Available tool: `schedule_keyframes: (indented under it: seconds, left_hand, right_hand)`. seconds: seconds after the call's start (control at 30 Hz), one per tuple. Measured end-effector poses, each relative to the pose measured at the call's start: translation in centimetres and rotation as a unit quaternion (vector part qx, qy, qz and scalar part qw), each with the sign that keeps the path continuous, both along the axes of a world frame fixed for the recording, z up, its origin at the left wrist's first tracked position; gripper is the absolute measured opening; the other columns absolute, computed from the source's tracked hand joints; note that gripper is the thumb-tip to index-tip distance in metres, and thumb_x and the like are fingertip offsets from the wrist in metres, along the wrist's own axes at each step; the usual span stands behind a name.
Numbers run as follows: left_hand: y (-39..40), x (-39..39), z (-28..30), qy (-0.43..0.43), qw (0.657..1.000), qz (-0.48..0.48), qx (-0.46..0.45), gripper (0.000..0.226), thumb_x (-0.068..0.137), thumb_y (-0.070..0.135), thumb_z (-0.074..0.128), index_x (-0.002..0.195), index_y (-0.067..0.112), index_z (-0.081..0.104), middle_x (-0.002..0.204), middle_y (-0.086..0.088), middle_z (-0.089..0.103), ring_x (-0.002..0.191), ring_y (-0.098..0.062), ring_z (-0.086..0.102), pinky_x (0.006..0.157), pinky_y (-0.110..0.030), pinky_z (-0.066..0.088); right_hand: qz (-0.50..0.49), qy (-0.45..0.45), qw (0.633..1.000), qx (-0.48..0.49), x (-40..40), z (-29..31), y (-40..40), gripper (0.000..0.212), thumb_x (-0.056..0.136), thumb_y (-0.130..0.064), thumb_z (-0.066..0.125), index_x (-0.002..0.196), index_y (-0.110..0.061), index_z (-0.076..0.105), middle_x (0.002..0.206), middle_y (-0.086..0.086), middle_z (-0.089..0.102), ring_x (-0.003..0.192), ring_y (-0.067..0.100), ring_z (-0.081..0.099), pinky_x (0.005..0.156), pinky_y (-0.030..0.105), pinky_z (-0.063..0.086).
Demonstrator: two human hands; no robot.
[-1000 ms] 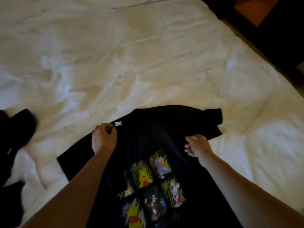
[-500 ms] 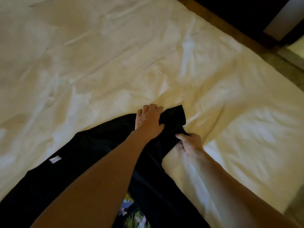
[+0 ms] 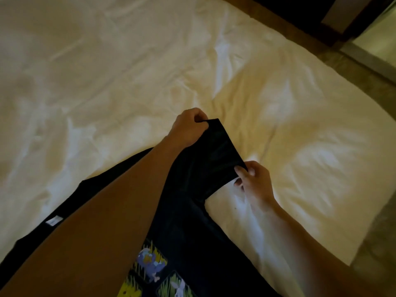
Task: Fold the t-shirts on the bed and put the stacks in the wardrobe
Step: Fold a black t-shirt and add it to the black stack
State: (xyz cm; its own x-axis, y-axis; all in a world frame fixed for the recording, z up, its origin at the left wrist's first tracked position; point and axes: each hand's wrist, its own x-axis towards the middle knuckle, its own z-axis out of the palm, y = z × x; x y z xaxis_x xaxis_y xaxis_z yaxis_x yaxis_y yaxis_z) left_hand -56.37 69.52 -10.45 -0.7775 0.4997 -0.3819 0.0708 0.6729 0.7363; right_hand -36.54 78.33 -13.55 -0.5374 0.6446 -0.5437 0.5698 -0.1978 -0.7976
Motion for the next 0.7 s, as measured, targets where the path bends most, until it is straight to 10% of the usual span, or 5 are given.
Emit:
schedule_keyframes:
  seconds: [0.23, 0.4, 0.7]
  left_hand:
    - [-9.0, 1.2, 4.0, 0.061, 0.994, 0.091, 0.0, 0.009, 0.089, 0.019, 0.062, 0.091, 0.027, 0.063, 0.082, 0.007, 0.052, 0.064, -0.005, 0.049, 0.054, -0.014, 0.033]
    - [-18.3, 5.1, 3.7, -0.059, 0.98, 0.184, 0.042, 0.017, 0.094, 0.006, 0.052, 0.097, 0.017, 0.064, 0.072, -0.004, 0.061, 0.061, -0.015, 0.058, 0.059, -0.026, 0.045]
    - [-27.2, 13.9, -0.7, -0.179, 0.911, 0.366, 0.071, 0.021, 0.103, 0.026, 0.048, 0.122, 0.023, 0.058, 0.107, 0.0, 0.062, 0.085, -0.026, 0.069, 0.078, -0.043, 0.059]
  right_hand:
    - [0.132, 0.115, 0.965, 0.198, 1.0, 3.6, -6.3, 0.007, 0.094, -0.021, 0.064, 0.09, -0.016, 0.061, 0.072, -0.002, 0.064, 0.062, 0.012, 0.062, 0.058, 0.02, 0.047]
    - [0.293, 0.162, 0.886, 0.319, 3.2, 2.8, -12.2, 0.017, 0.094, -0.033, 0.056, 0.095, -0.017, 0.06, 0.08, -0.009, 0.056, 0.056, 0.005, 0.053, 0.052, 0.02, 0.042]
    - [0.584, 0.027, 0.735, 0.344, 6.4, -0.7, -16.6, 0.024, 0.102, -0.035, 0.05, 0.121, -0.021, 0.056, 0.118, -0.005, 0.05, 0.053, 0.011, 0.04, 0.053, 0.015, 0.027]
